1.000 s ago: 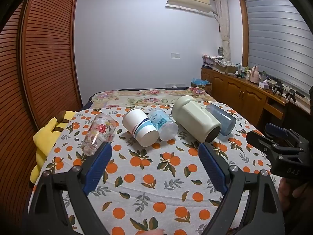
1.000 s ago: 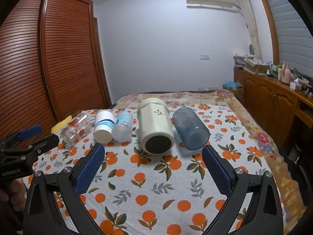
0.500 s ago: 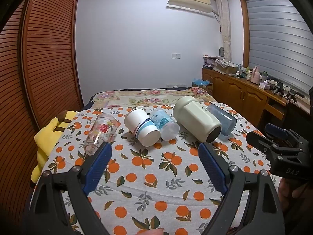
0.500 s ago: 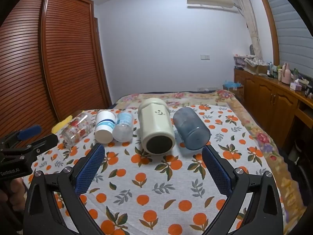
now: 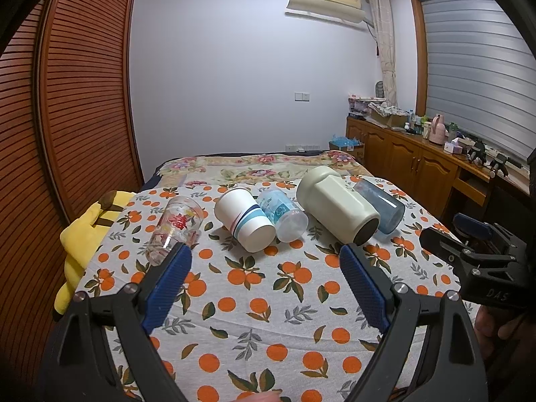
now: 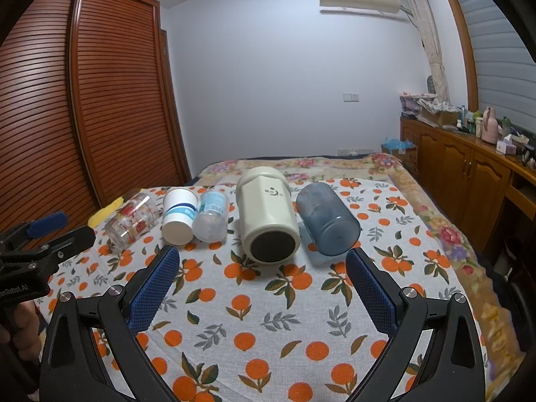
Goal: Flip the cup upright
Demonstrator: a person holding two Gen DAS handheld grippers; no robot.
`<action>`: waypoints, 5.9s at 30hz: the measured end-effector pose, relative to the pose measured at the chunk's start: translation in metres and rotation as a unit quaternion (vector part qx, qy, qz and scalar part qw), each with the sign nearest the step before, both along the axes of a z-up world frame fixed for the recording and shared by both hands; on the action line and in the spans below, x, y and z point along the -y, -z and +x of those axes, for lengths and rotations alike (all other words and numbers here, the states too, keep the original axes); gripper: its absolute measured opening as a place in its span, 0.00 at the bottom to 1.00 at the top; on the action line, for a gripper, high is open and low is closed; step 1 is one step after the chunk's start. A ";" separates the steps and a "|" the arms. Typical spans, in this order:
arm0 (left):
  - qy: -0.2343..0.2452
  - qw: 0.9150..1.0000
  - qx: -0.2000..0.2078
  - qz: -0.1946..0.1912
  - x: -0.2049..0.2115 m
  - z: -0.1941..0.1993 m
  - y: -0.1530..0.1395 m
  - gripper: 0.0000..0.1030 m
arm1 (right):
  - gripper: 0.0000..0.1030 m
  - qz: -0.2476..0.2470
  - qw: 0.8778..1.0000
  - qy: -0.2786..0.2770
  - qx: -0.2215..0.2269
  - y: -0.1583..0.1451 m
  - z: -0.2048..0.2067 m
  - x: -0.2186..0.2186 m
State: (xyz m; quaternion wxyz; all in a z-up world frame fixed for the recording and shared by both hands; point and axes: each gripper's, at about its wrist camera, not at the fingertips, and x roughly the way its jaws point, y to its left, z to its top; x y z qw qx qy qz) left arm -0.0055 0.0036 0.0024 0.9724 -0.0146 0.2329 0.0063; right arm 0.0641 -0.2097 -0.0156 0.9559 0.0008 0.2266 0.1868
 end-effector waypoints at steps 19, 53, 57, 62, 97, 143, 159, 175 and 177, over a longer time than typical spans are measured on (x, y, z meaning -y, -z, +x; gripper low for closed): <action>0.000 1.000 0.002 0.000 -0.003 -0.002 -0.007 0.88 | 0.98 0.000 1.000 0.001 0.000 -0.001 0.000 -0.003; 0.001 1.000 -0.005 0.002 -0.002 0.004 -0.003 0.88 | 0.98 -0.002 1.000 0.004 -0.006 0.002 0.002 0.002; 0.002 1.000 -0.011 0.001 -0.003 0.011 0.000 0.88 | 0.98 -0.004 1.000 0.002 -0.013 0.003 0.007 0.002; 0.002 1.000 -0.013 -0.001 -0.006 0.017 0.004 0.88 | 0.98 -0.009 1.000 0.005 -0.014 0.002 0.016 -0.001; 0.042 0.995 -0.093 -0.020 -0.028 0.075 0.041 0.88 | 0.93 -0.108 0.972 -0.073 -0.196 0.018 0.167 -0.060; 0.055 0.992 -0.098 -0.047 -0.038 0.051 0.030 0.73 | 0.80 -0.148 0.932 -0.161 -0.289 0.033 0.114 -0.066; 0.047 0.993 -0.095 -0.051 -0.047 0.044 0.023 0.73 | 0.81 -0.161 0.927 -0.195 -0.276 0.048 0.080 -0.106; 0.069 0.992 -0.099 -0.042 -0.017 0.052 0.003 0.73 | 0.82 -0.120 0.947 -0.190 -0.228 0.018 0.063 -0.076; 0.073 0.992 -0.097 -0.037 -0.010 0.054 0.000 0.73 | 0.82 -0.114 0.949 -0.189 -0.225 0.017 0.063 -0.070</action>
